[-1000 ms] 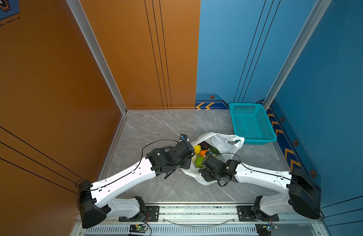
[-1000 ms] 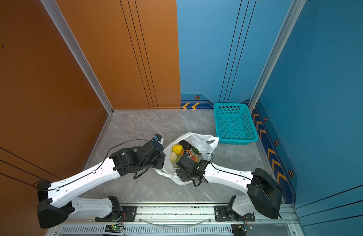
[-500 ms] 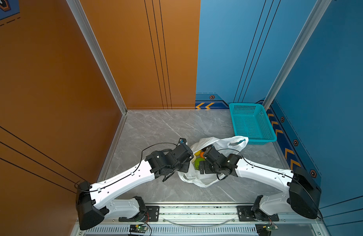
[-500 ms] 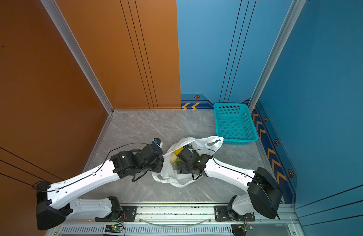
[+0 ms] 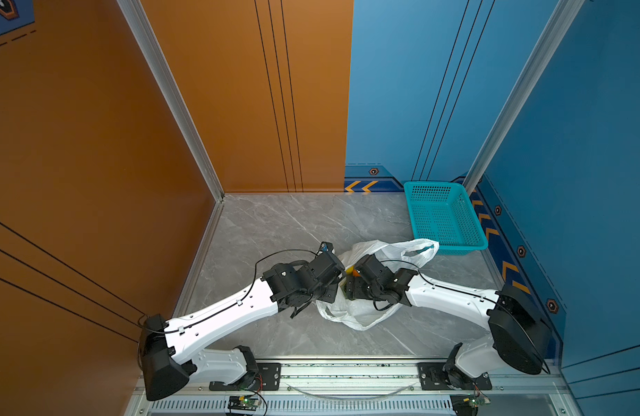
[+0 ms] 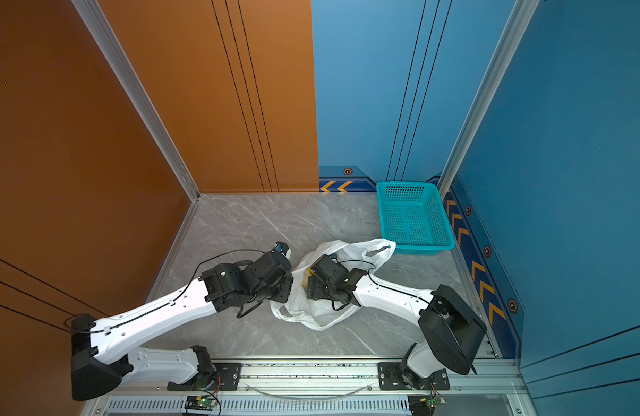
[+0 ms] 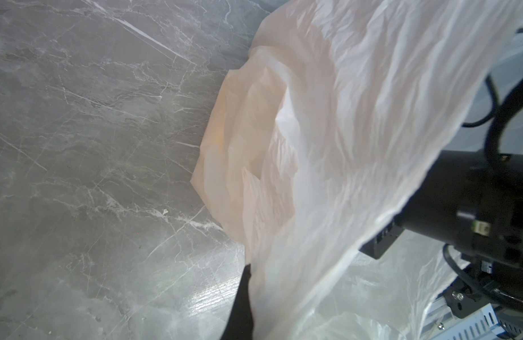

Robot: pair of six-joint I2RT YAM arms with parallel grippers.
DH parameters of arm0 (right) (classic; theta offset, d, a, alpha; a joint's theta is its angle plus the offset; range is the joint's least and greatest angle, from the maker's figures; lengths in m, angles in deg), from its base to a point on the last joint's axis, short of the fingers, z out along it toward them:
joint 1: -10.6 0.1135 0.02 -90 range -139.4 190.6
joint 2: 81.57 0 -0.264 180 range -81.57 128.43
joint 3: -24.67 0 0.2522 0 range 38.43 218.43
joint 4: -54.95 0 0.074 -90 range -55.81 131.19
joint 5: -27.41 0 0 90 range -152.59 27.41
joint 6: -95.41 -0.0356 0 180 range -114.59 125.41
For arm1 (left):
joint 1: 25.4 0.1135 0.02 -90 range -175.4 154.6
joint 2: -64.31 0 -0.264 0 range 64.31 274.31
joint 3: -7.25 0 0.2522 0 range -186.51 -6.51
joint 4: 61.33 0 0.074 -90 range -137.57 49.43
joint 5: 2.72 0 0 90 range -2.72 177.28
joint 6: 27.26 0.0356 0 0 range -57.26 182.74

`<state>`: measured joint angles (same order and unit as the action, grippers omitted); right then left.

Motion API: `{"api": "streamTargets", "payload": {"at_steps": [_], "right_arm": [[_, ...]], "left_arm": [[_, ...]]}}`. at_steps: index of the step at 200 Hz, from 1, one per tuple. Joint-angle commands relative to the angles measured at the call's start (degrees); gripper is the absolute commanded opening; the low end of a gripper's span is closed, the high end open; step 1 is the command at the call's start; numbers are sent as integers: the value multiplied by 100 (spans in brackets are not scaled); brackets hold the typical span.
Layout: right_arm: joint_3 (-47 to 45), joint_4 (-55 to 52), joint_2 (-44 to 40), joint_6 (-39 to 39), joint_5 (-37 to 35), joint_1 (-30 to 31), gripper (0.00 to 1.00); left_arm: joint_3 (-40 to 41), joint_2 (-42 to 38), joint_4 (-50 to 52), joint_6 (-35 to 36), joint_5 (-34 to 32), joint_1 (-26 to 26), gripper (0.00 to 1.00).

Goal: Untie the knot of the plastic bag and take out the fruit
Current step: Open the plastic bag at the center of the table, then pick up the fruit from the plastic bag.

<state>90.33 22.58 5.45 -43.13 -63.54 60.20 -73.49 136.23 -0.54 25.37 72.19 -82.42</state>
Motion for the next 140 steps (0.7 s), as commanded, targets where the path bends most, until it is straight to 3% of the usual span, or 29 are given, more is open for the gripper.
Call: {"api": "streamTargets", "payload": {"at_steps": [1, 60, 98, 140], "right_arm": [[25, 321, 191, -133, 18, 30, 90], [391, 147, 930, -128, -150, 75, 89], [385, 157, 884, -82, -248, 83, 67], [261, -64, 444, -11, -262, 126, 57]], "left_arm": [[-239, 24, 77, 26, -188, 37, 0], [-47, -16, 68, 1, -70, 41, 0], [31, -50, 65, 0, -82, 49, 0], [-19, 27, 70, -16, -132, 87, 0]]}}
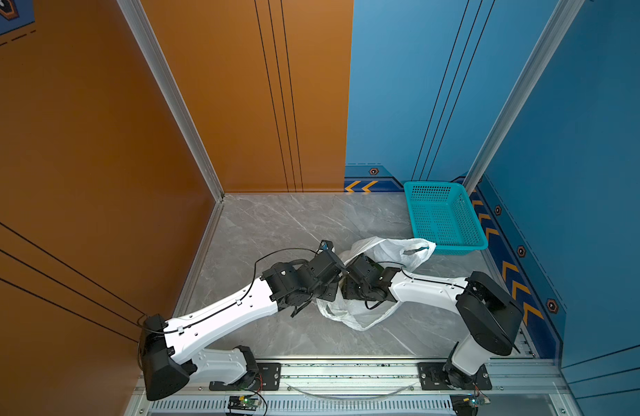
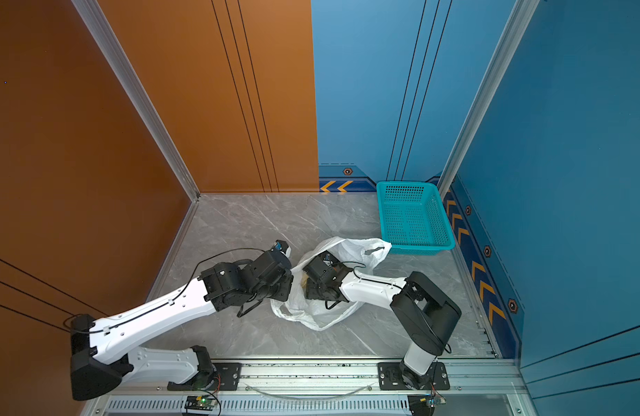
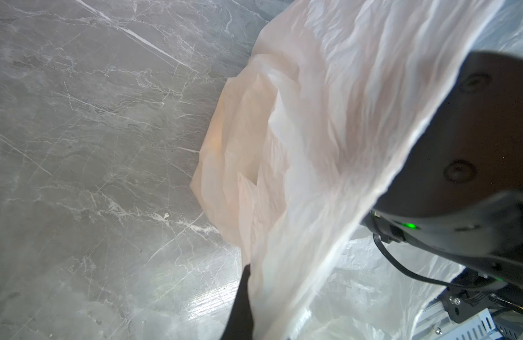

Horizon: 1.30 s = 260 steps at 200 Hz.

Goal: Untie the knot of the plastic bag and take out the fruit
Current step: Pick up the fruit from the plastic bag.

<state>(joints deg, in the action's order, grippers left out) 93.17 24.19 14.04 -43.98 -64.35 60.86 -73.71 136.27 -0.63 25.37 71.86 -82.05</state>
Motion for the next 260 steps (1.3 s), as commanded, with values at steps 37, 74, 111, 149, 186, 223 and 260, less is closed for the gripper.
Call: {"api": "streamTargets", "payload": {"at_steps": [37, 74, 111, 149, 186, 223, 260], "right_arm": [[-163, -521, -1094, 156, -276, 163, 57], [-162, -991, -1756, 150, -271, 366, 57], [202, -1707, -2394, 247, -215, 468, 56], [862, -2390, -2853, 579, 28, 84, 56], [1589, -2517, -2855, 1034, 455, -764, 55], [2416, -2526, -2508, 1578, 877, -1999, 55], [3027, -2513, -2095, 1937, 1172, -3243, 55]], "left_arm": [[-119, 80, 76, 10, -126, 109, 0], [-203, 90, 74, 29, -152, 161, 0], [-226, 123, 76, 41, -147, 202, 0], [-279, 182, 73, 67, -155, 211, 0], [-303, 233, 66, 97, -153, 205, 0], [-310, 230, 68, 124, -168, 205, 0], [-324, 204, 63, 124, -177, 194, 0]]}}
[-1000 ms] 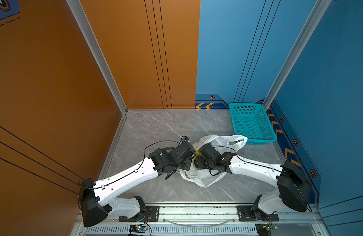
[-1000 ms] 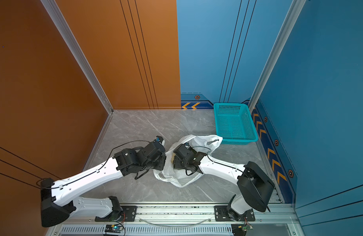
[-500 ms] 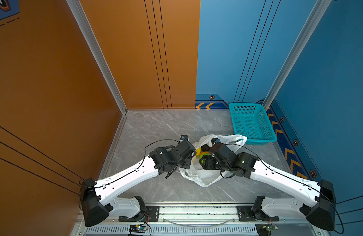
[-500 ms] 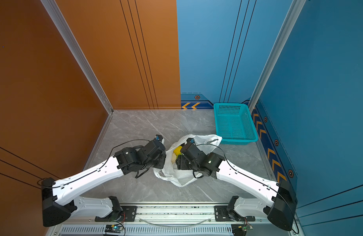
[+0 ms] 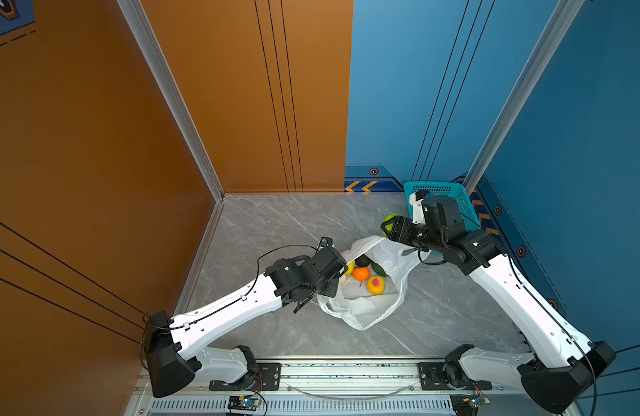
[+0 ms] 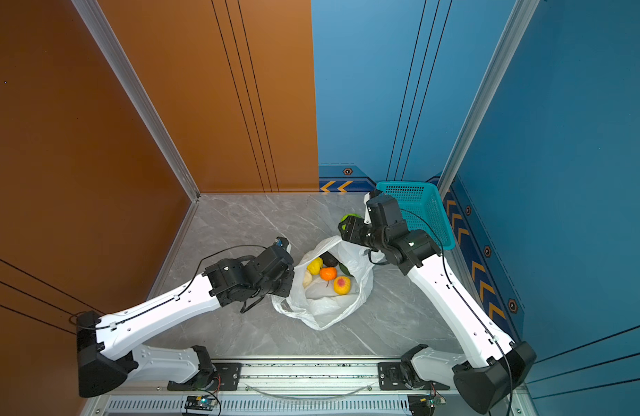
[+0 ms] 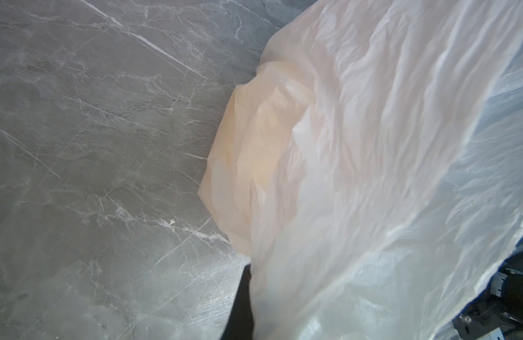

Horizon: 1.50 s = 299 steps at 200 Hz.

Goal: Untie the knot of the plastic bag and take out the fruit
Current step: Pick up the fruit from the plastic bag, then place the fruit in the basket.

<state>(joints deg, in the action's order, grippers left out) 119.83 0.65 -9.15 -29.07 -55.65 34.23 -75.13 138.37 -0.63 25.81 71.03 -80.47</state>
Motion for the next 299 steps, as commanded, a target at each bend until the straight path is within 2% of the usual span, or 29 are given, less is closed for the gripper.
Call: {"api": "streamTargets", "payload": {"at_steps": [1, 50, 82, 110, 170, 192, 241, 299], "right_arm": [[373, -153, 231, 453, 314, -611, 55], [367, 386, 914, 570, 483, -1959, 55], [332, 856, 1691, 641, 269, -2460, 55], [596, 927, 2696, 743, 86, -2766, 56], [1238, 891, 4220, 732, -161, -2948, 58], [1386, 702, 4517, 758, -232, -2979, 64], [1413, 445, 4605, 861, -315, -2988, 87], [1316, 357, 4206, 943, -335, -2962, 95]], "left_arm": [[-185, -6, 62, 80, -91, 38, 0], [-252, 29, 66, 107, -85, 28, 0], [-251, 44, 27, 95, -96, 22, 0], [-204, 17, 9, 63, -130, 10, 0], [-186, -61, -23, 19, -173, -74, 0], [-157, -120, -27, 10, -199, -77, 0], [-129, -182, -27, 10, -192, -78, 0], [-137, -190, -23, 28, -211, -96, 0]]}}
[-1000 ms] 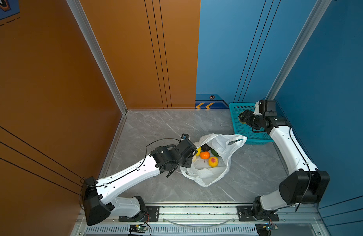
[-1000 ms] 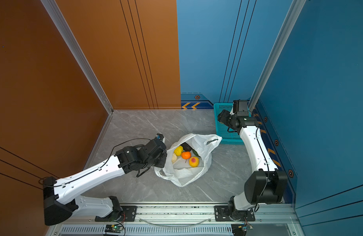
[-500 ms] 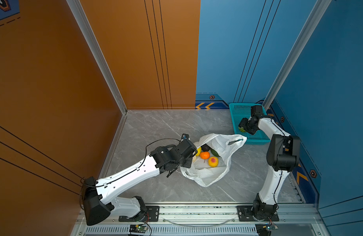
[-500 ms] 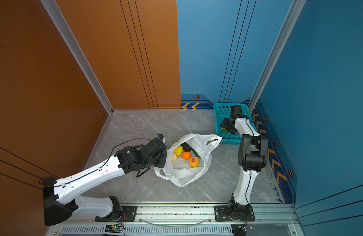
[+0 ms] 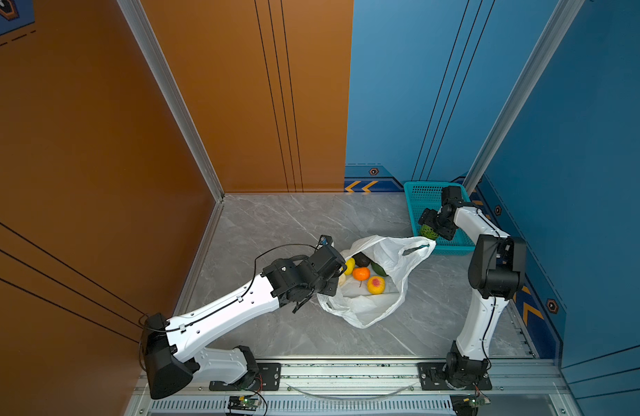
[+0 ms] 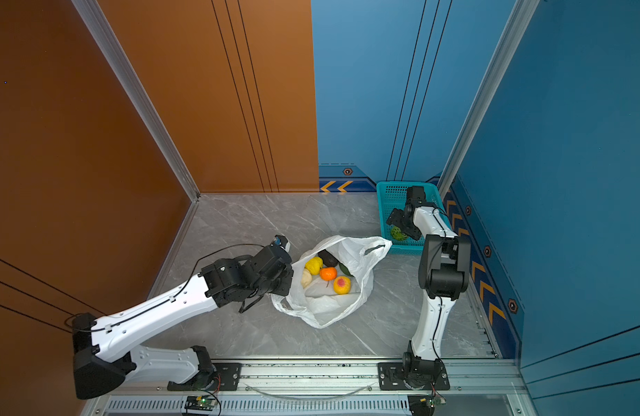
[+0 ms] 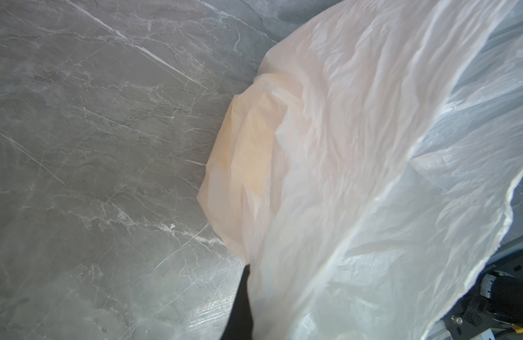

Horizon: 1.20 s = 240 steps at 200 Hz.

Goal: Untie the knot of the plastic bag and take out the fruit
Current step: Place the fruit in the basket.

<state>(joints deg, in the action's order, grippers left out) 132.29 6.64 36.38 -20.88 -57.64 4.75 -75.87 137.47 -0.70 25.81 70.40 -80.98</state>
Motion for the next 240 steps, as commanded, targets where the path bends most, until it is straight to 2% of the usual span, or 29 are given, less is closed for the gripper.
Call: {"api": "streamTargets", "payload": {"at_steps": [1, 49, 92, 129, 169, 240], "right_arm": [[70, -248, -358, 128, -131, -13, 95], [-4, -552, -1310, 319, 31, 133, 98], [56, -1227, -2605, 544, 392, 703, 100], [405, -1972, -3275, 741, 439, 1944, 100], [523, -2388, -3644, 579, 65, 3383, 100], [-1131, -1978, -4104, 78, -256, 5048, 100]], "left_arm": [[-66, -101, -14, 28, -148, -44, 0], [-72, -130, -20, 35, -151, -42, 0], [-112, -97, -12, 62, -113, -40, 0], [-177, -23, -11, 94, -63, -41, 0], [-207, -1, -16, 100, -59, -43, 0], [-230, -6, -12, 121, 0, -12, 0]]}}
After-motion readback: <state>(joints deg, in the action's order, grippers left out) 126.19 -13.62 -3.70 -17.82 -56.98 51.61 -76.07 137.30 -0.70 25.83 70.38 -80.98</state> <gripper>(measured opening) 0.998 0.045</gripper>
